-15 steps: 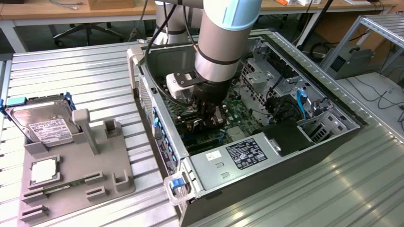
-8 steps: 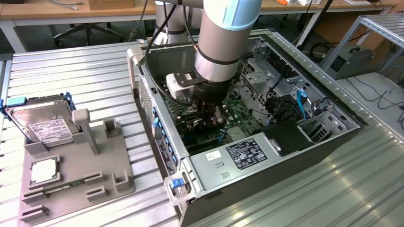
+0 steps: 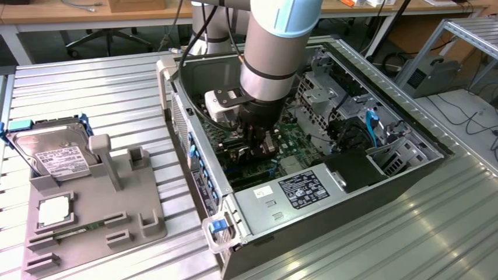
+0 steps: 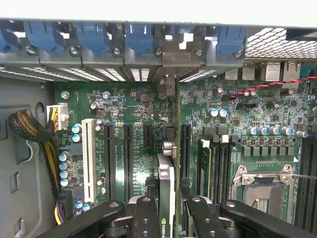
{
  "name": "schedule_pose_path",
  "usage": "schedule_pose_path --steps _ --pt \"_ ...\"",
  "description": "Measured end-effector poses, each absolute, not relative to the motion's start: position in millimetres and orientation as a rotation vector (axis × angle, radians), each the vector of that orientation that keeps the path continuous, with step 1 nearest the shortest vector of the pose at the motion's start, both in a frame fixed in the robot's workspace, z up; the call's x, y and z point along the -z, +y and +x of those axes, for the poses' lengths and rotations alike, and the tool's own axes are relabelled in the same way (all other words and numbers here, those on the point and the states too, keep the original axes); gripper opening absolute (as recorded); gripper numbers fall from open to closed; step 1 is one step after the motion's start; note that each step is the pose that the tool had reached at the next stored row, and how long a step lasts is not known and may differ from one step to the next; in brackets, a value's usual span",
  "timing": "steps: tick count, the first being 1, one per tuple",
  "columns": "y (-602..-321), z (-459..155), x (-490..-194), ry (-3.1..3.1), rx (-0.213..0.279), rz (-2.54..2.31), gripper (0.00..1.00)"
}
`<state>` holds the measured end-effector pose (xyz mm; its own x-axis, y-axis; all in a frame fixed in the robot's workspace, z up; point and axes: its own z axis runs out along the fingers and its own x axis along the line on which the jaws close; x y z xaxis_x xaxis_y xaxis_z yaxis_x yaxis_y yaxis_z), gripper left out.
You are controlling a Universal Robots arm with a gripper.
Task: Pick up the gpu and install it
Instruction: 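Insert the gpu into the slot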
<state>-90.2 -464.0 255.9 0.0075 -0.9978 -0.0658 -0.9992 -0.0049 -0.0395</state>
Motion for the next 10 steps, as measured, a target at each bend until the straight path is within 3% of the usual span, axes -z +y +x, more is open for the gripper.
schedule_pose_path --steps 10 --pt "-464.0 -90.4 -255.2 2.162 -0.029 -2.175 0.27"
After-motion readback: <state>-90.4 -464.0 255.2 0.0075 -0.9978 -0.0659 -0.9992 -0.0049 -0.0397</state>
